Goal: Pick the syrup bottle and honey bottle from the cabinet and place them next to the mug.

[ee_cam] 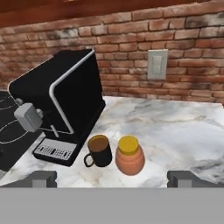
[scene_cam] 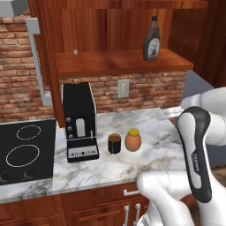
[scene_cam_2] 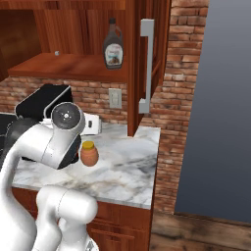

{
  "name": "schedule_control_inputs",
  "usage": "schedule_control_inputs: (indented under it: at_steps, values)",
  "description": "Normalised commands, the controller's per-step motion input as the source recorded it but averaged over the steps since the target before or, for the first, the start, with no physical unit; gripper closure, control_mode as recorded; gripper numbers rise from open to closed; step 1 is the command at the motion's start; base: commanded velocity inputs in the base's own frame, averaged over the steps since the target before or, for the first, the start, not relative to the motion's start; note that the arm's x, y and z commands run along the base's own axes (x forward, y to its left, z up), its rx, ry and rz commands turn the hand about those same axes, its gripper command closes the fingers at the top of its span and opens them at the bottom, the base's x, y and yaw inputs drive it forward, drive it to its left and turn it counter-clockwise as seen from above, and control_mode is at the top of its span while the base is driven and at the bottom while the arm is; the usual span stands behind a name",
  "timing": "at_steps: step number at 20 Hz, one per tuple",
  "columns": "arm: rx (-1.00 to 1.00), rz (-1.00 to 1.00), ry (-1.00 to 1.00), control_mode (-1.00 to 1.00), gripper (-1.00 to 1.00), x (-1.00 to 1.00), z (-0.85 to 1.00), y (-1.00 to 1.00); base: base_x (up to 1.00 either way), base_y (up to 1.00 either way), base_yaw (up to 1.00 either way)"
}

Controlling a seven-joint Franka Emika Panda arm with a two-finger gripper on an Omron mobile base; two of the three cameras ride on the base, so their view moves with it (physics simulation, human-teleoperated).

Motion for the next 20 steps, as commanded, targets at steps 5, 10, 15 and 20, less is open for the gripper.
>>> schedule_control_inputs:
  at_steps: [5,10,15,20]
  values:
    - [-0.04,-0.25,0.07,-1.0,-1.0,-0.1,0.56,0.0,0.0,0.0,0.0]
    - [-0.05,-0.27,0.0,-1.0,-1.0,0.04,0.54,0.0,0.0,0.0,0.0]
    - [-0.09,-0.25,0.0,-1.0,-1.0,0.43,0.44,0.0,0.0,0.0,0.0]
    - [-0.01,-0.19,0.0,-1.0,-1.0,0.28,0.58,-0.01,0.0,0.0,0.0]
